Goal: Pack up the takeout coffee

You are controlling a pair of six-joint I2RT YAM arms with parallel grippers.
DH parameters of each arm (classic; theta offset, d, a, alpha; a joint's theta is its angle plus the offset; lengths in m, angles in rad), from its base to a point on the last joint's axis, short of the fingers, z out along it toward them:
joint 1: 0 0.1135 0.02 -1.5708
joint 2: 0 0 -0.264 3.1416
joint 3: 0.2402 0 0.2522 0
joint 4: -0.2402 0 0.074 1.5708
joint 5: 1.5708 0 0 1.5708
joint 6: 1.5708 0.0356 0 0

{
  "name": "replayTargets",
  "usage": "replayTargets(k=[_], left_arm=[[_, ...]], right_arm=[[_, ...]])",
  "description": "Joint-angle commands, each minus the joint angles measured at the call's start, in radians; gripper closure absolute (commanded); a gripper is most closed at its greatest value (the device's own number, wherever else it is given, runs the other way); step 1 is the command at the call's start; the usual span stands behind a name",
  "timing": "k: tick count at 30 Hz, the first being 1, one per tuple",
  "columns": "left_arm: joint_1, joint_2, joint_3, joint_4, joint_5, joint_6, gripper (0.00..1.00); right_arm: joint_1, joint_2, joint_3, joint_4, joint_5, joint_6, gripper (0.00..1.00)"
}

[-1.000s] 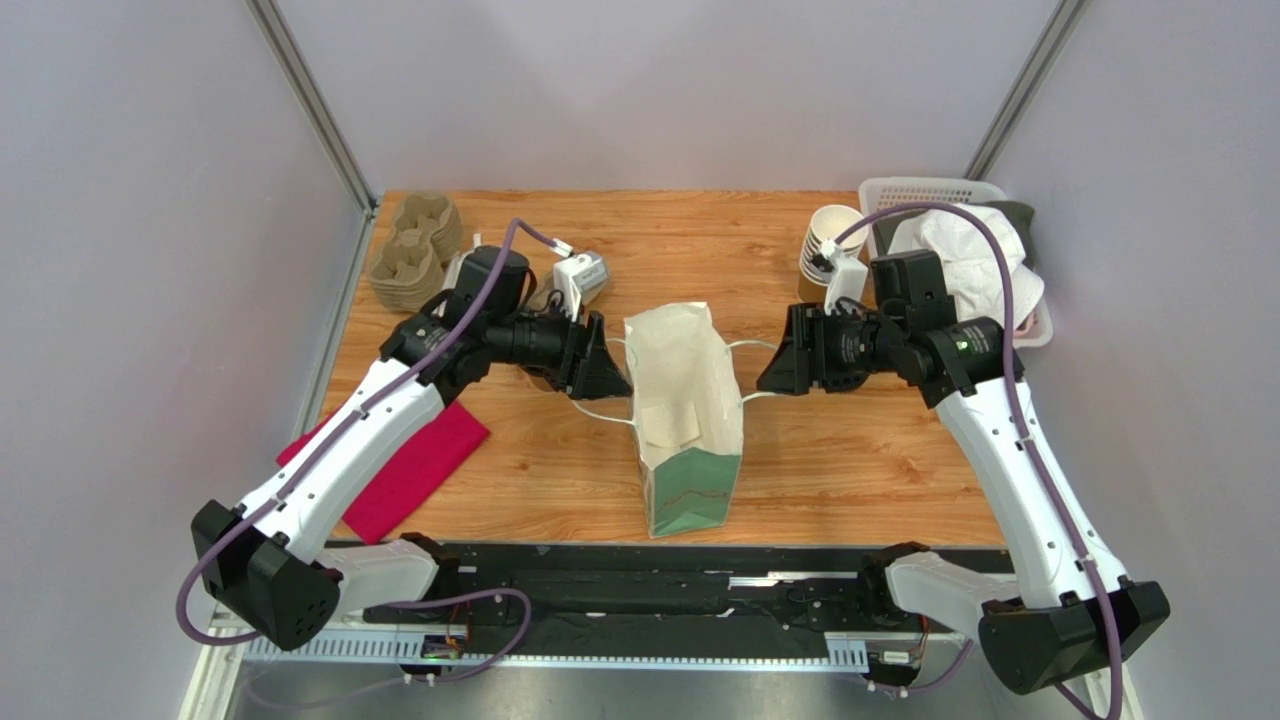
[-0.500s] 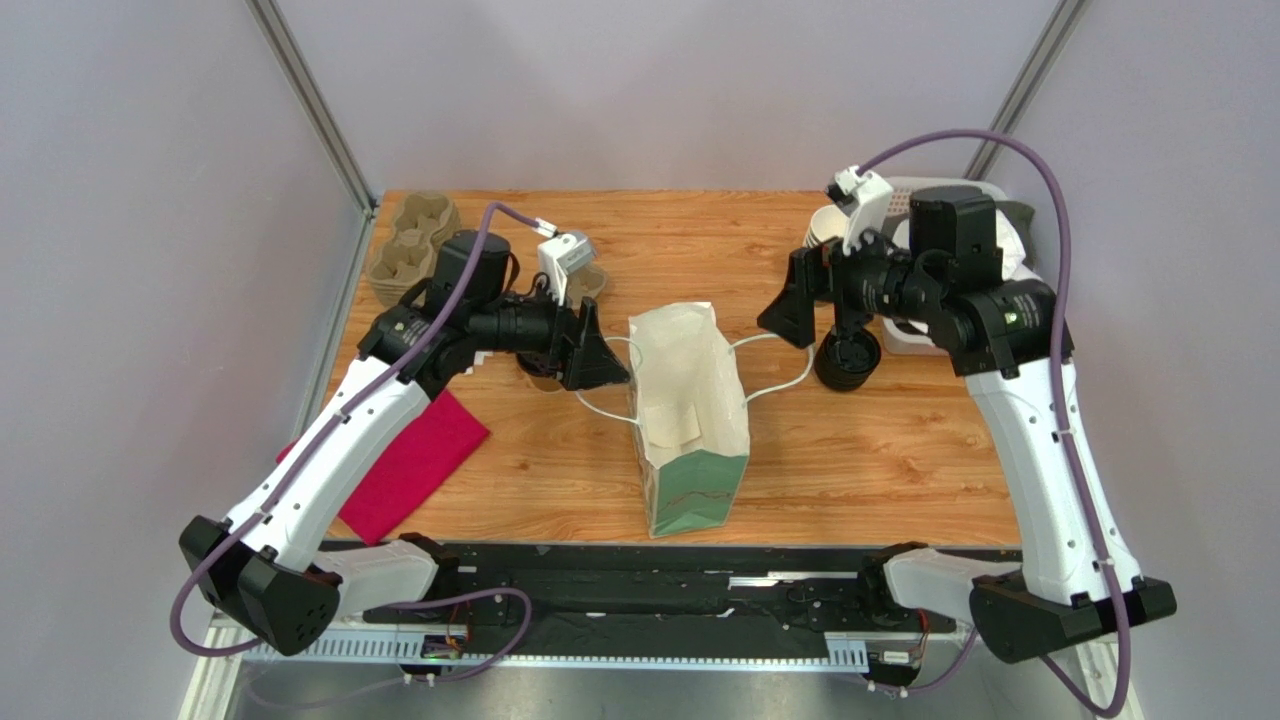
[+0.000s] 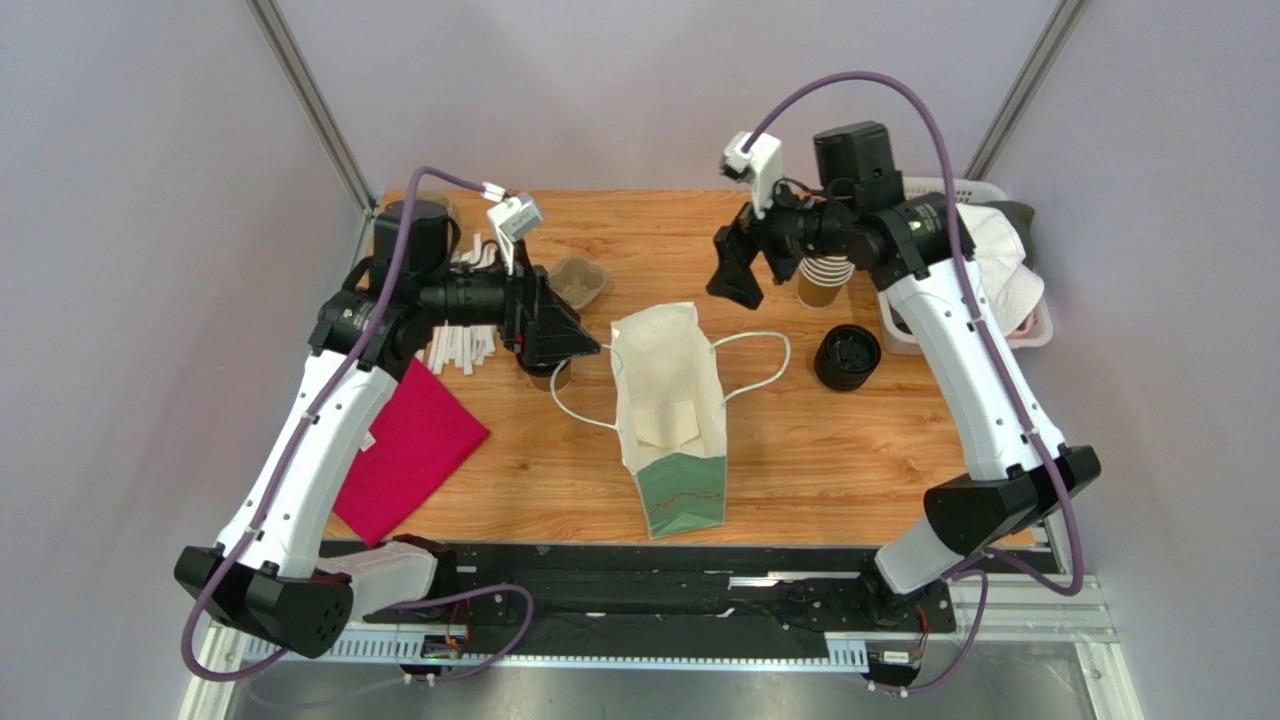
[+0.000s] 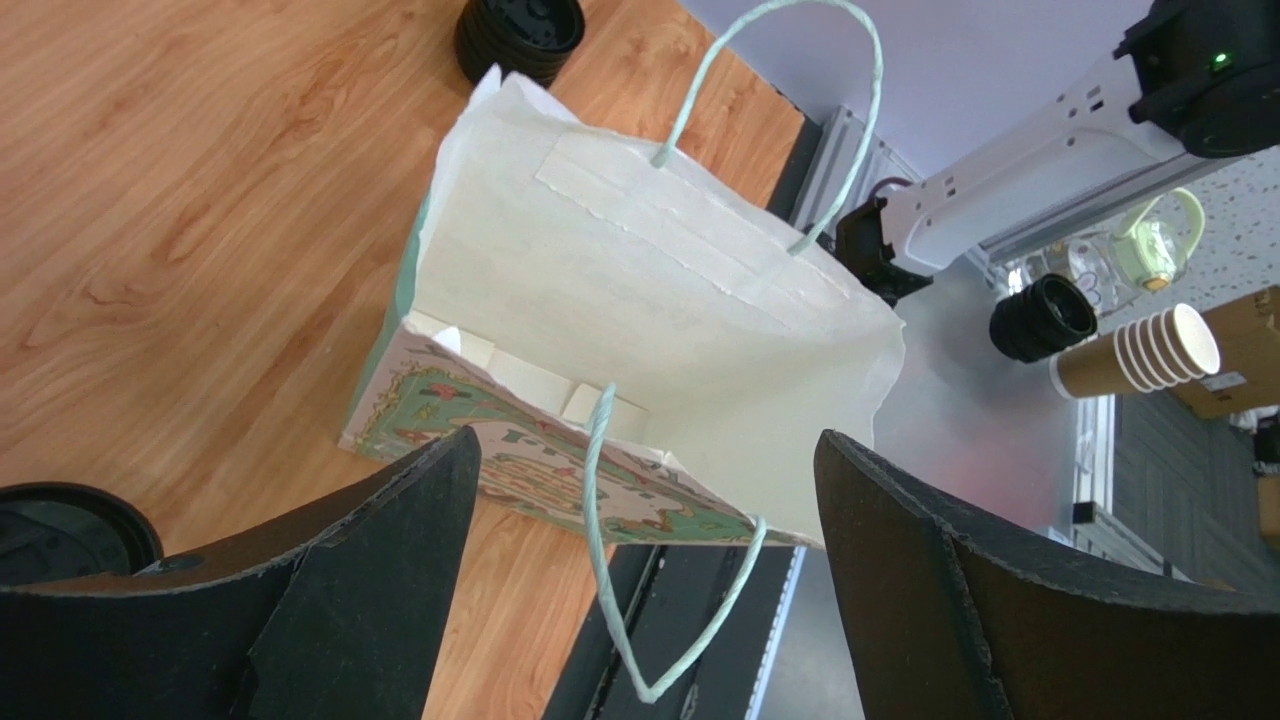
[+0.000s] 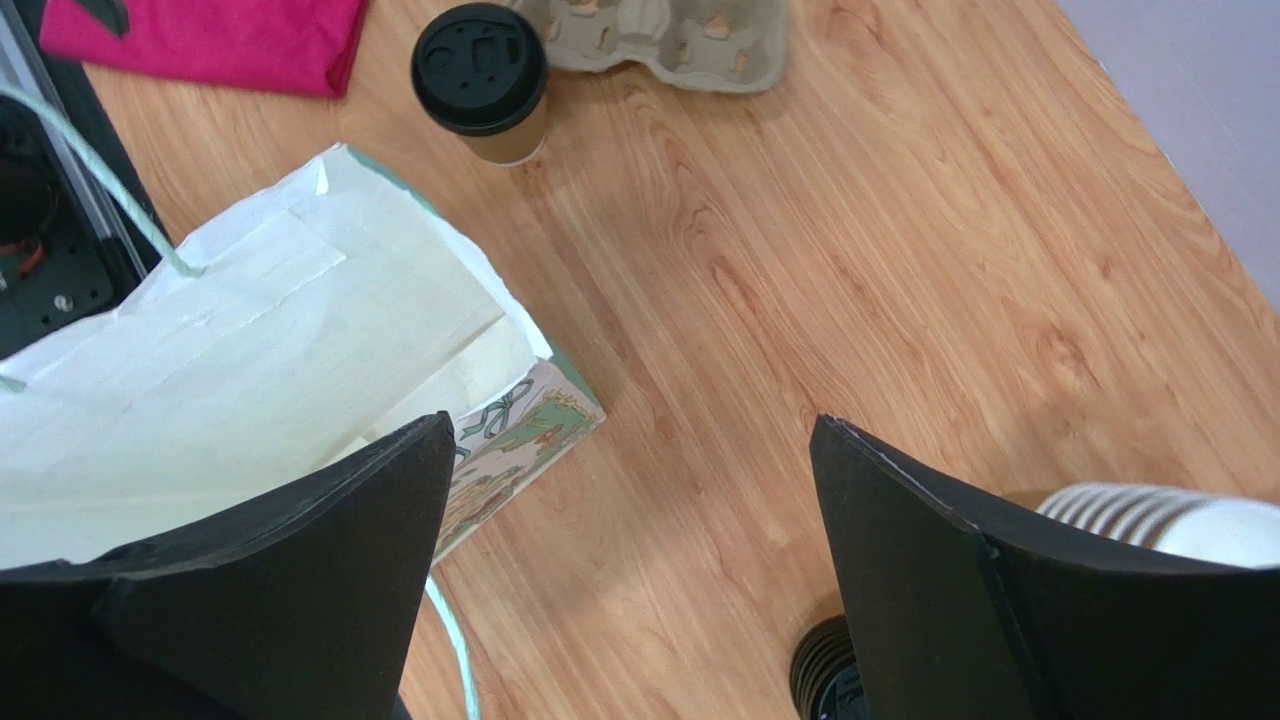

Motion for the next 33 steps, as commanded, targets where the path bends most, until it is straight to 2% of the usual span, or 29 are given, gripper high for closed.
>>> replayTargets(k=[1,6,9,16,20,27,30,31,33], left_arm=[[0.094,-0.022,0.081,0.001,0.12,0.045,0.09],[0.232,0.017,0.111,-0.04,0.137,0.122,0.09],[0.266,0.061,0.127,-0.098,0.112,0.174,0.09],[0.266,0.08,0.038,-0.109,0.097,0.173,0.09],[0.266,0.07,0.029,-0.106,0.065,0.194,0.09],[0.268,0.172,0.142,-0.175,-0.147,0.324,0.07],[0.268,0.25,0.219,-0.19,-0.23,0.373,0.06],[0.268,0.271,0.236,-0.187,-0.259,0.38,0.07],[0.271,0.333,0.269,-0.178,-0.335,0.359,0.09]], right_arm=[[0.095,0.023,0.039,0.015,0.054,-0.162,0.07],[0.15,0.079,0.071,-0.005,0.073,-0.211,0.1],[0.182,0.112,0.097,-0.009,0.073,-0.225,0.11],[0.256,0.166,0.163,-0.006,0.108,-0.233,0.13],[0.282,0.195,0.172,-0.029,0.131,-0.285,0.19],[0.314,0.229,0.148,-0.071,0.186,-0.371,0.28],[0.317,0.234,0.116,-0.057,0.218,-0.383,0.37],[0.317,0.235,0.11,-0.055,0.232,-0.385,0.46],[0.317,0.232,0.099,-0.055,0.24,-0.385,0.55]])
